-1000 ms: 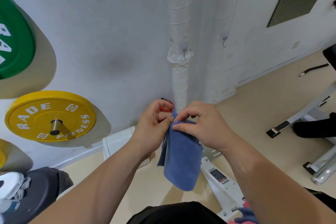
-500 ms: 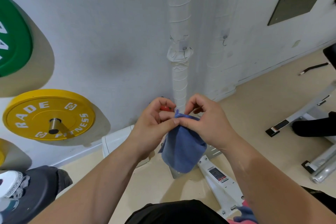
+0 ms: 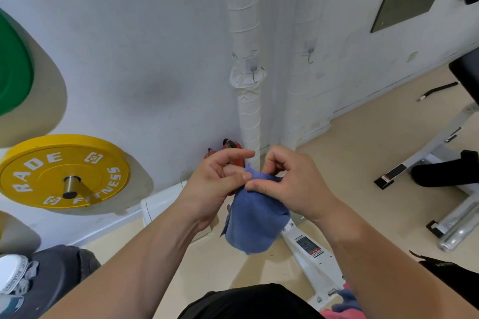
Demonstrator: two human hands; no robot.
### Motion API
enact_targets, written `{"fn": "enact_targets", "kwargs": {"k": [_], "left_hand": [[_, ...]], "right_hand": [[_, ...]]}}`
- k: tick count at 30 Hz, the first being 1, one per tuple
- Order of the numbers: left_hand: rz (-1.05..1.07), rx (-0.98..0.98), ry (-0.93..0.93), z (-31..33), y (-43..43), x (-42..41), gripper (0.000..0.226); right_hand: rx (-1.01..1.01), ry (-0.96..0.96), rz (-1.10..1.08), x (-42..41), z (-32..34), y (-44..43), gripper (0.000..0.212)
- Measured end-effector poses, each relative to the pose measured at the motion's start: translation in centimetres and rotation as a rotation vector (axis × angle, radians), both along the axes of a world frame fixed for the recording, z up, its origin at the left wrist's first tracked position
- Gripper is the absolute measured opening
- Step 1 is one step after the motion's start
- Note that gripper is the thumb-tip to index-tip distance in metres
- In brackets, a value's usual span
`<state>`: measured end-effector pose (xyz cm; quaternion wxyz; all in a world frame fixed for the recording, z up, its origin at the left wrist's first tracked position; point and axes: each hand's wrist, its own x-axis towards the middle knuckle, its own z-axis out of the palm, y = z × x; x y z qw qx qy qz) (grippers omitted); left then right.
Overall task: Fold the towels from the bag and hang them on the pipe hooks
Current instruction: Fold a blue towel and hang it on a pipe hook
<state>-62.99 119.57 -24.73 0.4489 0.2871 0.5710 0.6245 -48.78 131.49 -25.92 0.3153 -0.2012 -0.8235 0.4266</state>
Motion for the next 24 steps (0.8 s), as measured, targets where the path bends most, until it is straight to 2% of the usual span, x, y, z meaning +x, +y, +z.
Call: {"fn": "enact_targets", "kwargs": {"k": [4, 7, 12, 15, 19, 21, 24], "left_hand": [[0.220, 0.018, 0.124, 0.7, 0.6, -0.5, 0.023], [0.268, 0.065, 0.154, 2.0, 0.6, -1.6, 0.021], [0.300, 0.004, 0.386, 2.4, 0.5, -3.2, 0.039], [0.321, -0.033, 0.455, 2.1, 0.4, -3.5, 0.045], [0.328, -0.038, 0.482, 1.9, 0.3, -3.2, 0.045], [0.321, -0.017, 0.469, 1.9, 0.3, -3.2, 0.042], [0.253, 0.009, 0.381, 2.4, 0.0, -3.6, 0.031]], "right_hand": [[-0.070, -0.120, 0.076, 1.2, -0.3, 1.0, 0.034], [-0.053, -0.213, 0.098, 2.2, -0.8, 1.8, 0.022], [-0.079, -0.204, 0.062, 2.5, -0.5, 2.9, 0.008], [-0.111, -0.134, 0.055, 2.2, 0.5, 3.4, 0.011], [-0.267, -0.031, 0.087, 1.7, 1.8, 3.3, 0.024], [-0.375, 0.025, 0.085, 1.4, 2.1, 2.8, 0.024], [-0.550, 0.140, 0.063, 1.1, 2.7, 2.0, 0.038]]}}
